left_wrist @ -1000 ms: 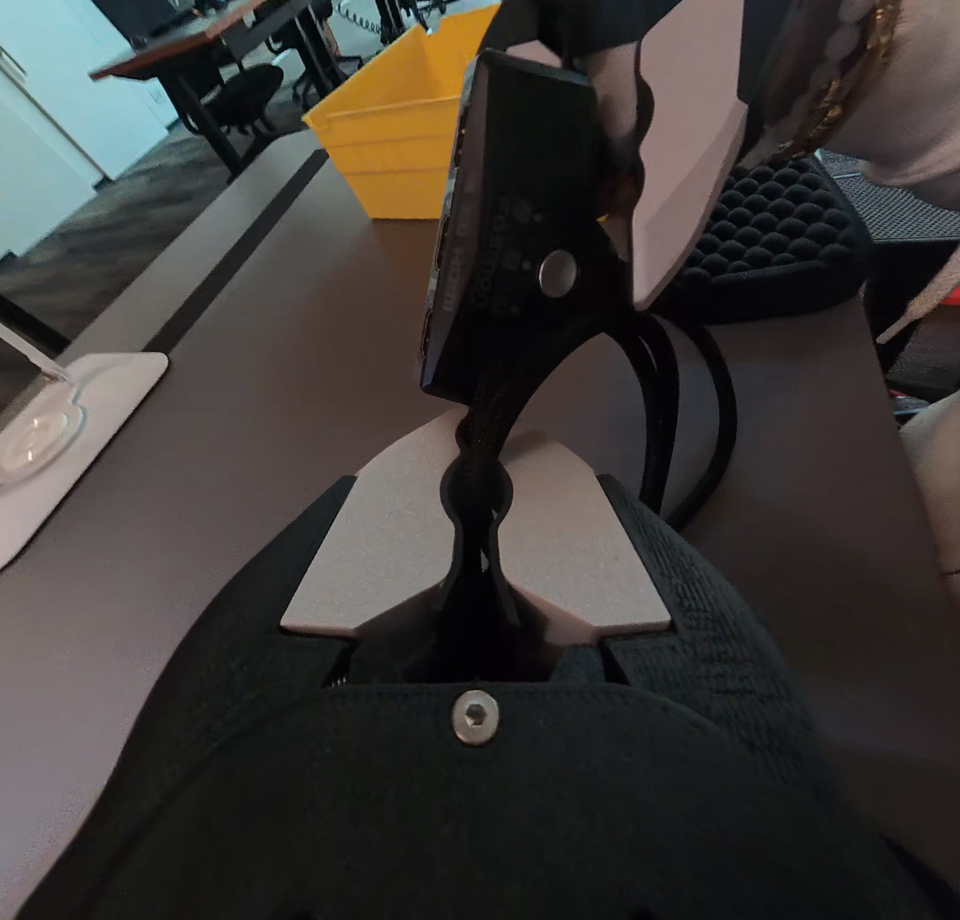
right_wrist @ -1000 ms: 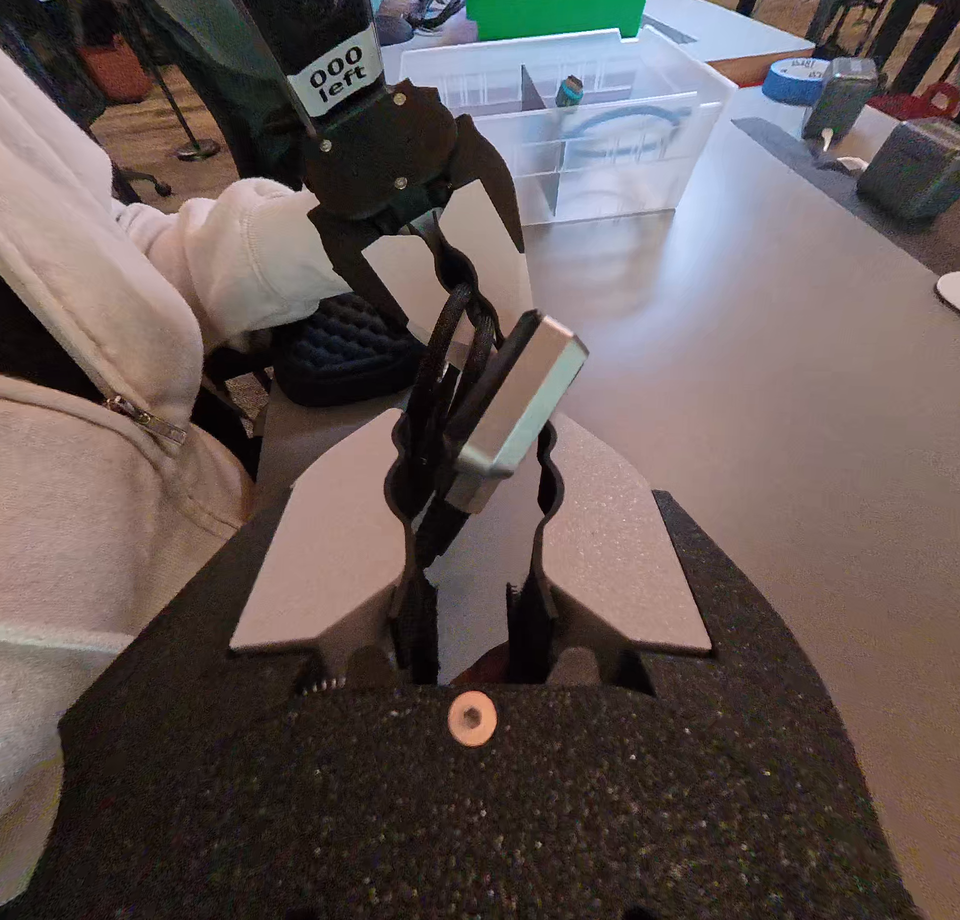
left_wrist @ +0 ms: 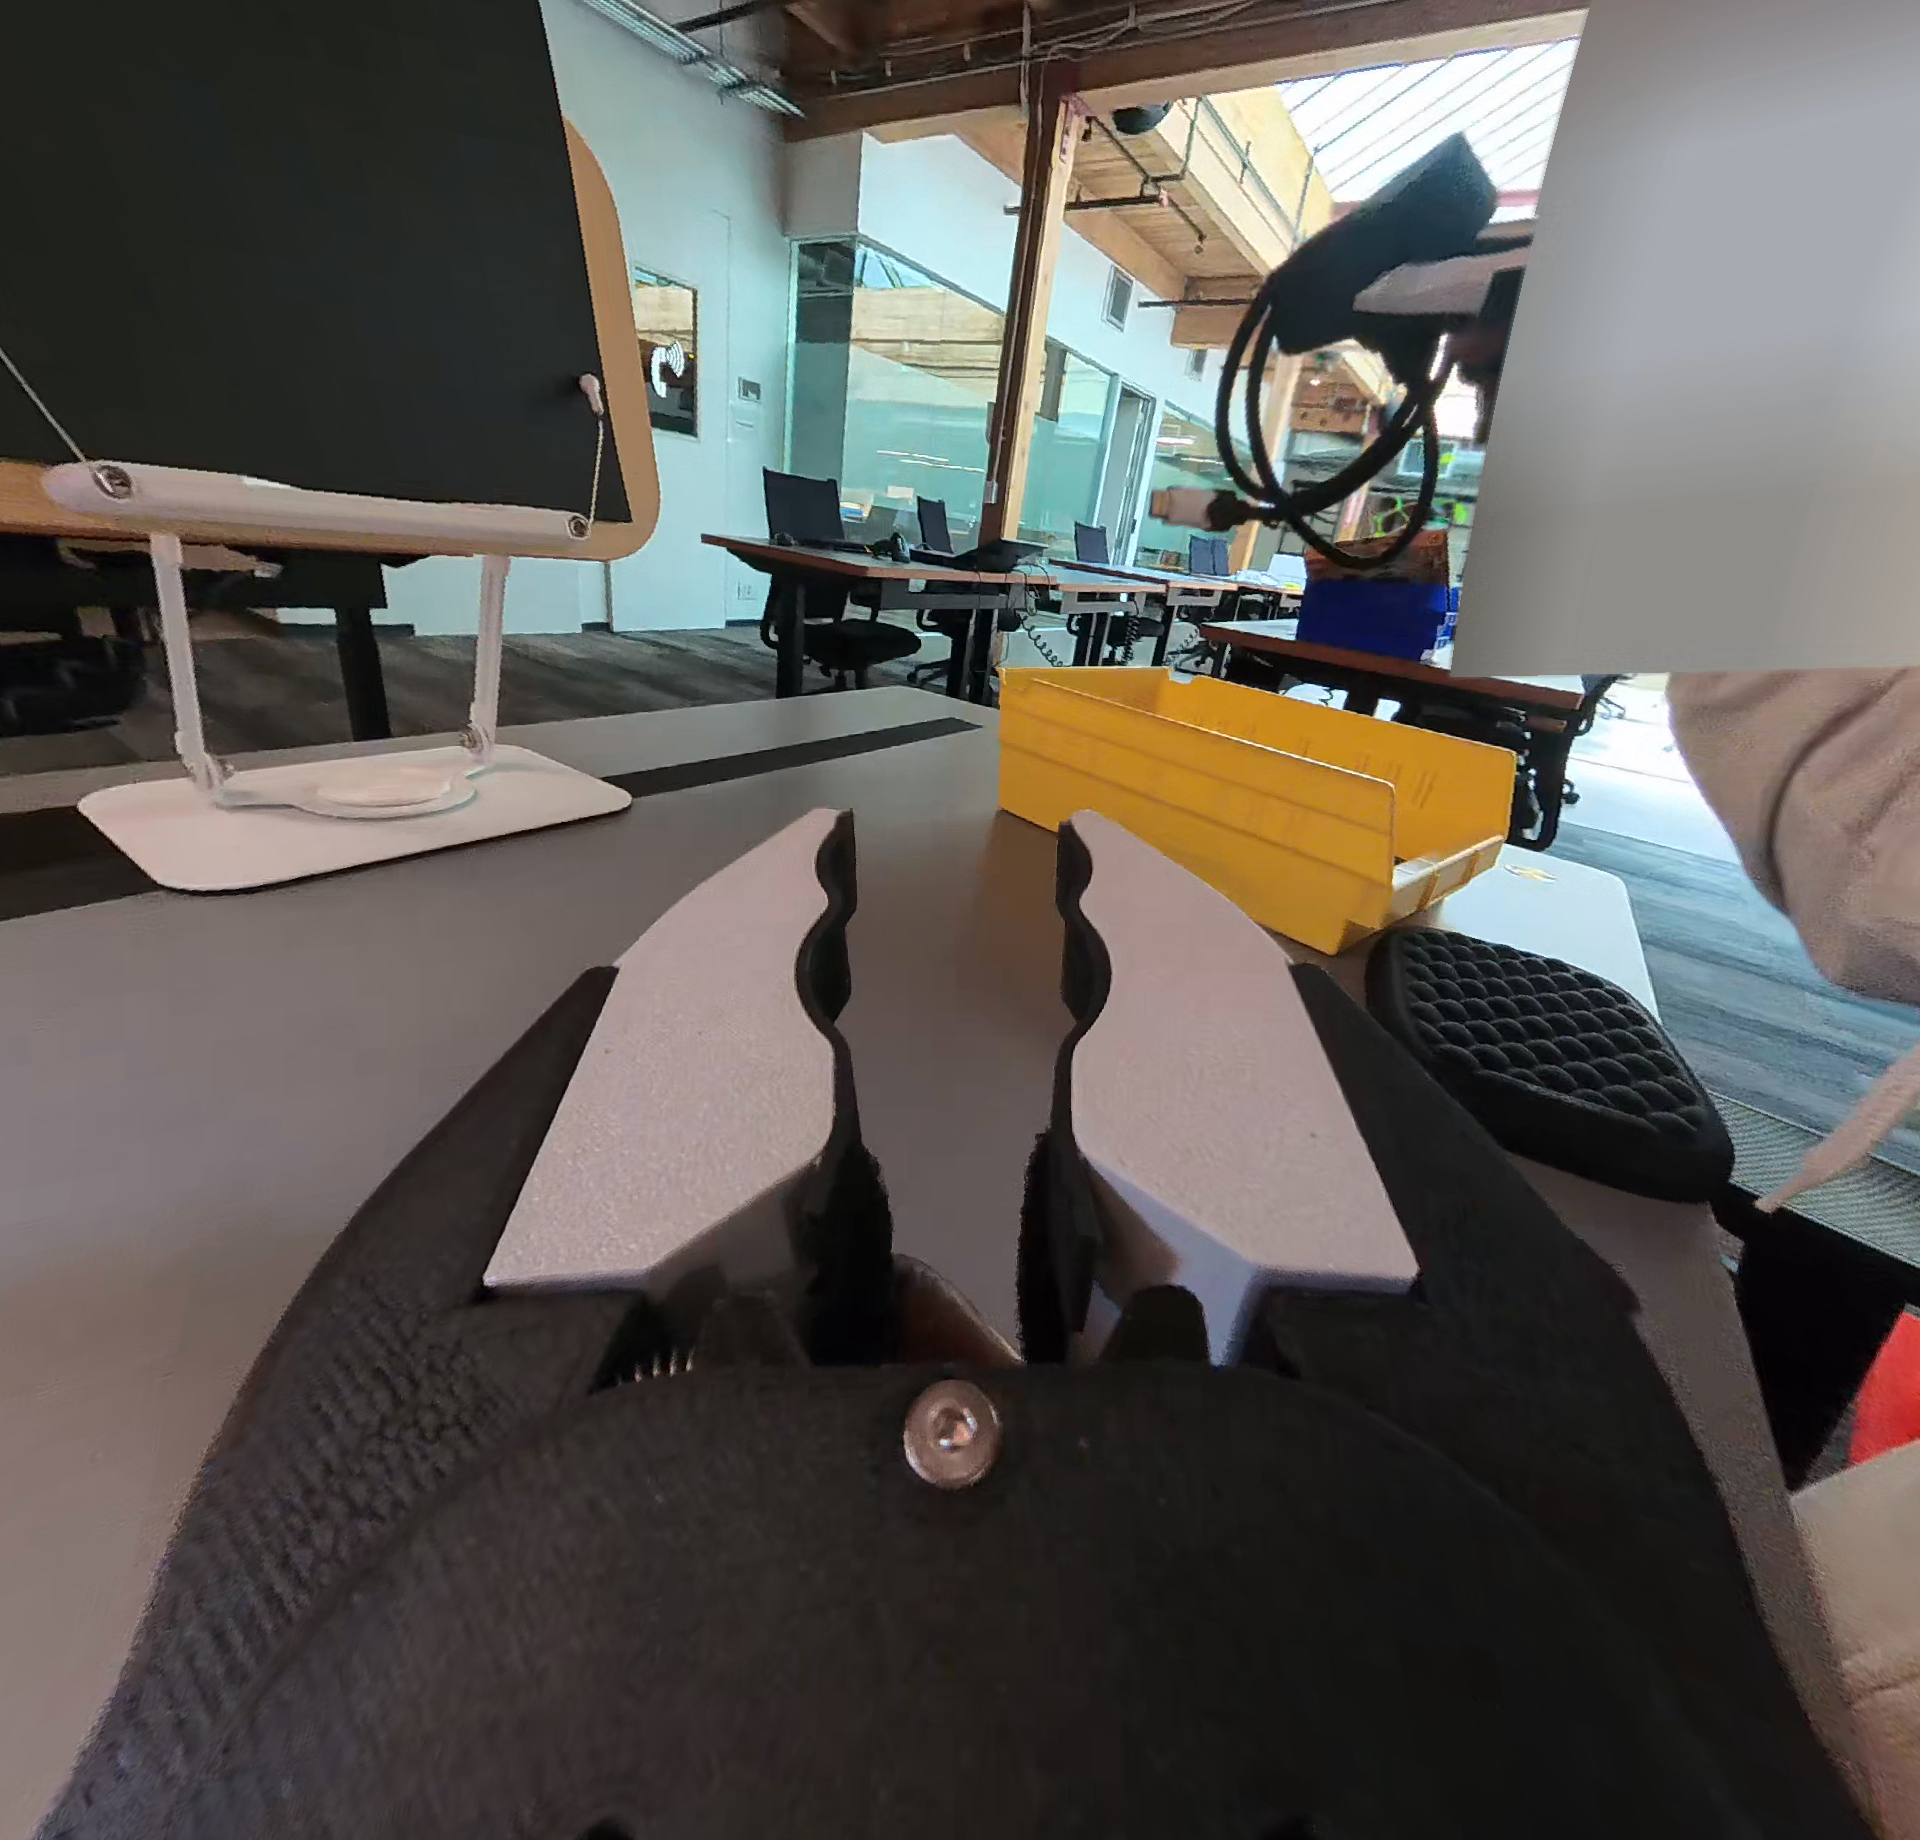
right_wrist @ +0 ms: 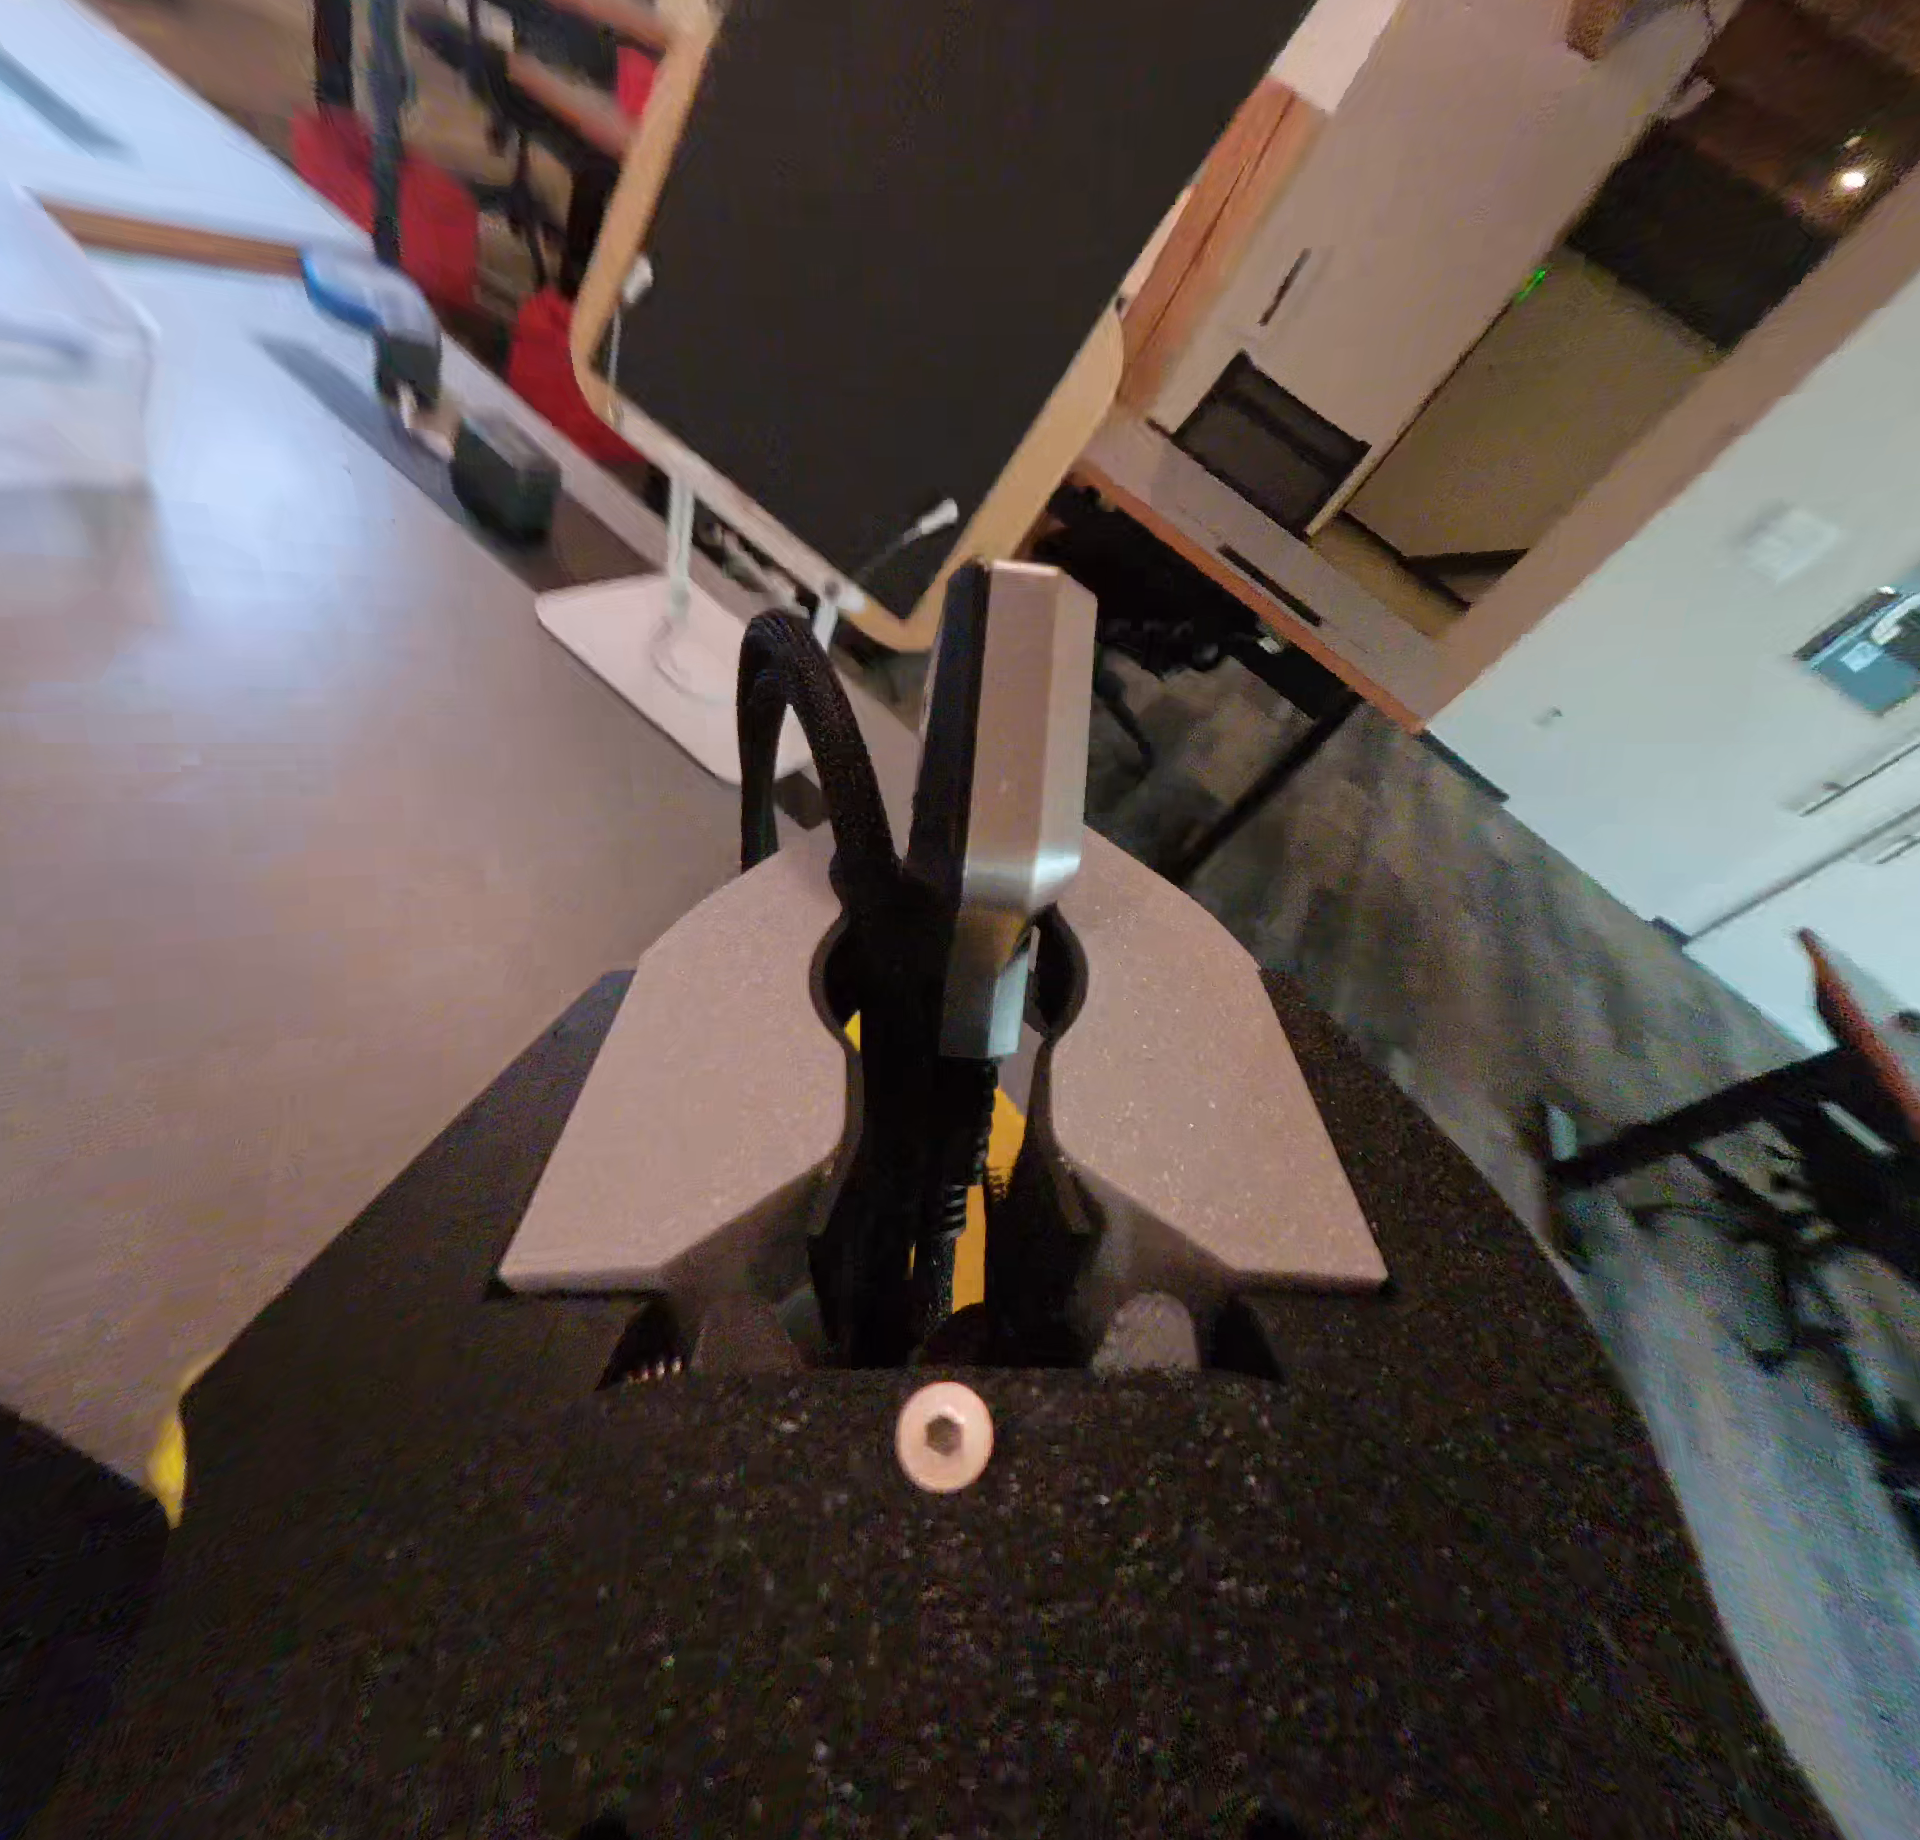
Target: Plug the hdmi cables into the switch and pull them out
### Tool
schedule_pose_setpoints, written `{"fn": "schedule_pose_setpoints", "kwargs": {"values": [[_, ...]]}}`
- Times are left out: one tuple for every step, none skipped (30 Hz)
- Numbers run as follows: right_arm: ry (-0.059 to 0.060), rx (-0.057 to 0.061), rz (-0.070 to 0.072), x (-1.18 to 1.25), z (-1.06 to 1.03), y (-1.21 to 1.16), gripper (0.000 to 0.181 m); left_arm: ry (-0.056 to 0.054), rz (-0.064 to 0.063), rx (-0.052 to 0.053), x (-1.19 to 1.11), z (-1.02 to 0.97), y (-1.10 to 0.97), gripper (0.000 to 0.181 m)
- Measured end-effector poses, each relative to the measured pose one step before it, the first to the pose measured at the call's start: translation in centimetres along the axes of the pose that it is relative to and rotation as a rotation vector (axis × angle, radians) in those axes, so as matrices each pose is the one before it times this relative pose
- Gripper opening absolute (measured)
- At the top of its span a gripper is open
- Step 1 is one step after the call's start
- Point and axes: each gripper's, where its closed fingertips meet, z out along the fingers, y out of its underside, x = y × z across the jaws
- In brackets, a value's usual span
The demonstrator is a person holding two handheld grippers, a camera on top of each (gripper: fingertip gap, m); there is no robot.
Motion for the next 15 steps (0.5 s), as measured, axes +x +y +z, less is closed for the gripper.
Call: {"fn": "schedule_pose_setpoints", "kwargs": {"values": [[-0.0294,-0.0619,-0.0992,1.264,0.517,1.402,0.030,0.0039,-0.0047,-0.0073,-0.006,0.061,0.183,0.037],[-0.0550,-0.0517,-0.1072,0.601,0.866,1.756,0.030,0.0107,-0.0060,-0.0085,0.136,0.076,0.197,0.037],[-0.0725,-0.0349,-0.0691,0.065,1.136,1.859,0.030,0.0091,-0.0008,-0.0087,0.167,0.082,0.192,0.037],[-0.0823,-0.0289,-0.0036,-0.187,1.304,1.868,0.030,0.0041,0.0076,-0.0098,0.126,0.066,0.206,0.037],[-0.0831,-0.0231,0.0207,-0.245,1.345,1.751,0.030,-0.0004,0.0129,-0.0109,0.069,0.060,0.202,0.037],[-0.0585,-0.0098,0.0112,-0.020,1.327,1.506,0.030,-0.0027,0.0129,-0.0096,0.012,0.044,0.154,0.037],[-0.0390,0.0015,0.0004,0.109,1.274,1.270,0.031,-0.0028,0.0096,-0.0060,-0.003,0.037,0.098,0.036],[-0.0251,0.0134,0.0084,0.210,1.202,0.967,0.031,-0.0016,0.0047,-0.0026,-0.025,0.008,0.050,0.036],[-0.0308,0.0217,0.0133,0.087,1.105,0.727,0.031,-0.0008,-0.0013,-0.0005,-0.040,-0.005,0.043,0.036],[-0.0314,0.0233,0.0178,0.074,0.986,0.593,0.030,-0.0007,-0.0053,0.0006,-0.058,-0.011,0.013,0.036],[-0.0270,0.0180,0.0308,0.208,0.896,0.538,0.031,-0.0013,-0.0062,0.0015,-0.087,-0.020,0.006,0.036],[-0.0274,0.0109,0.0360,0.240,0.805,0.529,0.031,-0.0027,-0.0062,0.0017,-0.109,-0.009,-0.006,0.035],[-0.0280,0.0086,0.0348,0.211,0.713,0.524,0.031,-0.0027,-0.0060,0.0005,-0.098,0.001,0.012,0.035],[-0.0289,0.0027,0.0336,0.153,0.646,0.580,0.031,0.0001,-0.0044,-0.0008,-0.055,0.003,0.021,0.035],[-0.0228,-0.0051,0.0231,0.114,0.567,0.632,0.031,0.0016,-0.0016,-0.0014,-0.001,0.006,0.026,0.034]]}}
